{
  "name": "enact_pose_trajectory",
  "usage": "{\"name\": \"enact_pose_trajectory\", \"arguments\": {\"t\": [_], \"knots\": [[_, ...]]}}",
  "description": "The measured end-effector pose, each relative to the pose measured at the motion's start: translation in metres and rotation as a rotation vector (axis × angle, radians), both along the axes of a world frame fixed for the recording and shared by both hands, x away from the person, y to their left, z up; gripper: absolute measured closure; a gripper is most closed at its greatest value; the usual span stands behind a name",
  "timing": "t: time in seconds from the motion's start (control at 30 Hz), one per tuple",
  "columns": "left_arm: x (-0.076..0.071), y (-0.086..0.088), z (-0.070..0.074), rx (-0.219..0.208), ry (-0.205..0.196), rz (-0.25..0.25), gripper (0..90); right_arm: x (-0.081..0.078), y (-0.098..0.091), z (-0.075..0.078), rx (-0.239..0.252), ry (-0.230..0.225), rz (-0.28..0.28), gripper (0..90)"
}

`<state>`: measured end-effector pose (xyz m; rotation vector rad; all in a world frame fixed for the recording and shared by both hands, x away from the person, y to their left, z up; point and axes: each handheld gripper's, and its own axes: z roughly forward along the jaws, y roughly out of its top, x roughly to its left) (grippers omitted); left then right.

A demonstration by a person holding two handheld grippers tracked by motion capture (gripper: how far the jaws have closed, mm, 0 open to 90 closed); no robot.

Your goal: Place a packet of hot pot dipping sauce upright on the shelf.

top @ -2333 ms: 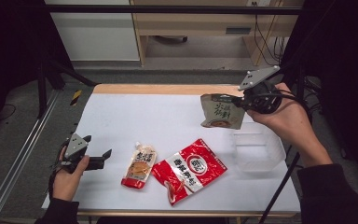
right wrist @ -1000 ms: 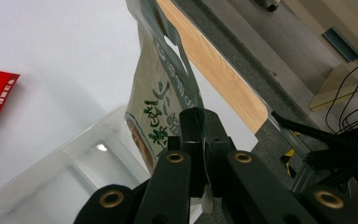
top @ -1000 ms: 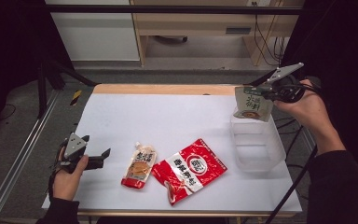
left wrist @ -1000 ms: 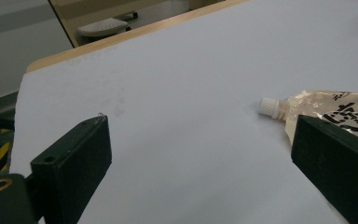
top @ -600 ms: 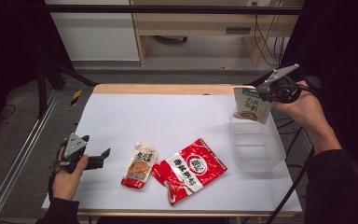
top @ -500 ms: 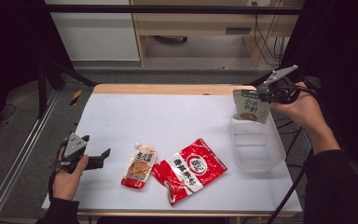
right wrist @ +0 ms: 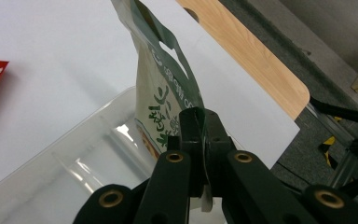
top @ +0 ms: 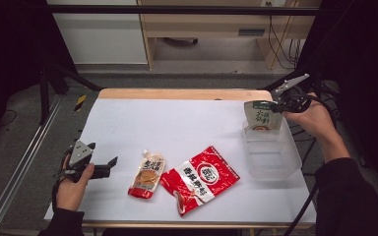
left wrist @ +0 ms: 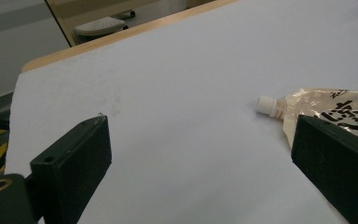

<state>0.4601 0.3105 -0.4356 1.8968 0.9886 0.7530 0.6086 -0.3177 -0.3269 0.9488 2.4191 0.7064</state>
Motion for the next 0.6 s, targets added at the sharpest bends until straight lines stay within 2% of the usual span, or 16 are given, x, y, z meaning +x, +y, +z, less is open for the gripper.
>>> {"name": "enact_pose_trajectory", "arguments": {"t": [0.3,0.6], "knots": [[0.0,0.001,0.0,-0.004,-0.001,0.002,4.7,0.003,-0.012,-0.007,0.01,0.011,-0.053,90.0],[0.0,0.001,0.0,-0.001,-0.001,0.0,4.7,0.005,-0.013,-0.01,0.01,0.015,-0.064,89.9]]}}
